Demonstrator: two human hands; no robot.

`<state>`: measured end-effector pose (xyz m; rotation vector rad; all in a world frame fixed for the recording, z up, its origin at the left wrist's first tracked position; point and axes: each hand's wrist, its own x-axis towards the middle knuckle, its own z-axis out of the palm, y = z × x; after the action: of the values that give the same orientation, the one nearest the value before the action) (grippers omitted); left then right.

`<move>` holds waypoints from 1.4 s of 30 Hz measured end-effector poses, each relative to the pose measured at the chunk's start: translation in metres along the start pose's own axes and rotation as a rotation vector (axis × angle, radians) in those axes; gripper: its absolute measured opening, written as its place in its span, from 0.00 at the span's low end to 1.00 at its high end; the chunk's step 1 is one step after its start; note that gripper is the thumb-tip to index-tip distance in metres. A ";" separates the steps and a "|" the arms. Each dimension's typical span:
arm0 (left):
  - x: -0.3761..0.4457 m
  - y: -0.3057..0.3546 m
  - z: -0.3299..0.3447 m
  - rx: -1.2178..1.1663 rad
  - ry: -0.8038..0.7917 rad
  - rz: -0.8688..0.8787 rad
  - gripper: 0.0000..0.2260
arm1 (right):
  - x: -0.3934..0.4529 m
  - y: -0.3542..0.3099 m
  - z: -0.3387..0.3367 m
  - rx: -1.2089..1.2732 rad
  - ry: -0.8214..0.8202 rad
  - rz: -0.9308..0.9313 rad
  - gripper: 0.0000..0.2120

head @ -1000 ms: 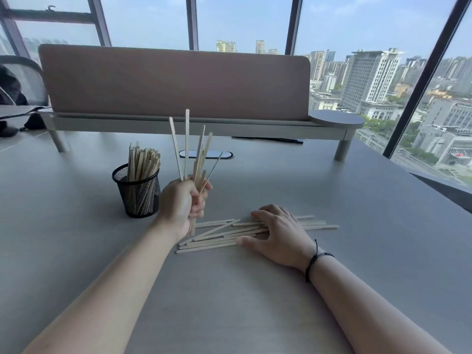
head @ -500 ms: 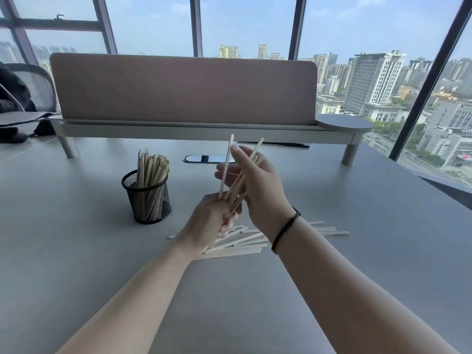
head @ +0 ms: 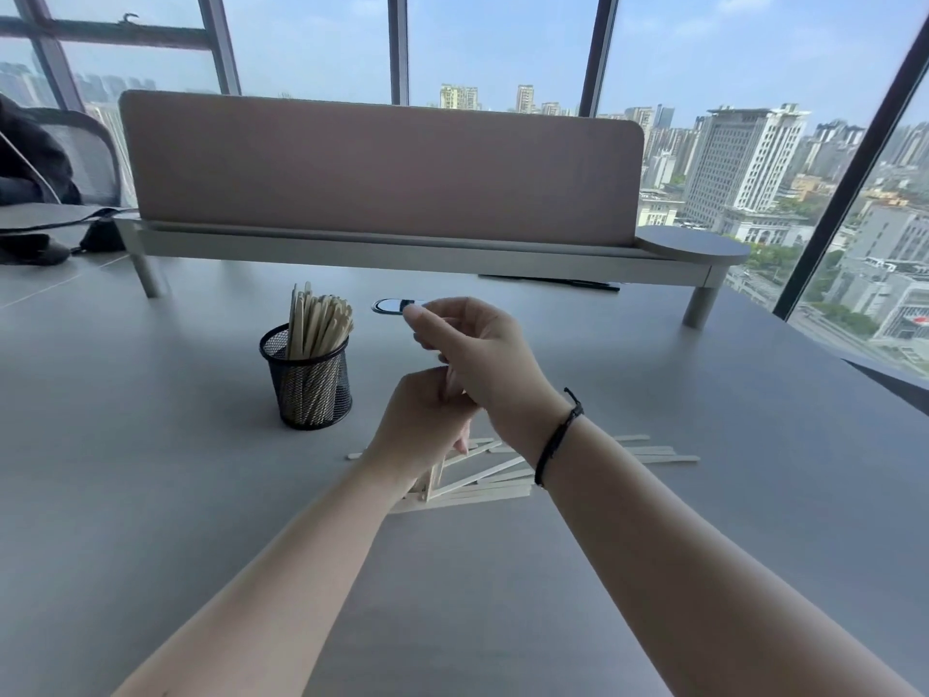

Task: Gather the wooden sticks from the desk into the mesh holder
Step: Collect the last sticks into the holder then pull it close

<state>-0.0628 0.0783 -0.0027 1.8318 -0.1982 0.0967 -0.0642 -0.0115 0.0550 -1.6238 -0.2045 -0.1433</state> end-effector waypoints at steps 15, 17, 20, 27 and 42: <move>0.021 -0.008 -0.026 -0.511 0.402 0.027 0.17 | -0.032 0.096 -0.055 -1.016 -0.394 -0.194 0.38; 0.021 -0.010 -0.027 -0.520 0.406 0.028 0.17 | -0.032 0.098 -0.054 -0.979 -0.349 -0.226 0.29; 0.021 -0.009 -0.027 -0.516 0.420 0.025 0.17 | -0.033 0.100 -0.053 -0.985 -0.310 -0.268 0.24; 0.021 -0.011 -0.024 -0.495 0.417 0.032 0.17 | -0.037 0.102 -0.049 -1.105 -0.299 -0.283 0.25; 0.018 -0.019 -0.015 -0.410 0.380 0.039 0.17 | -0.042 0.082 -0.039 -1.356 -0.434 -0.369 0.16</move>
<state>-0.0415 0.0963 -0.0137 1.3711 0.0160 0.3984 -0.0860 -0.0570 -0.0313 -2.9473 -0.8786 -0.2325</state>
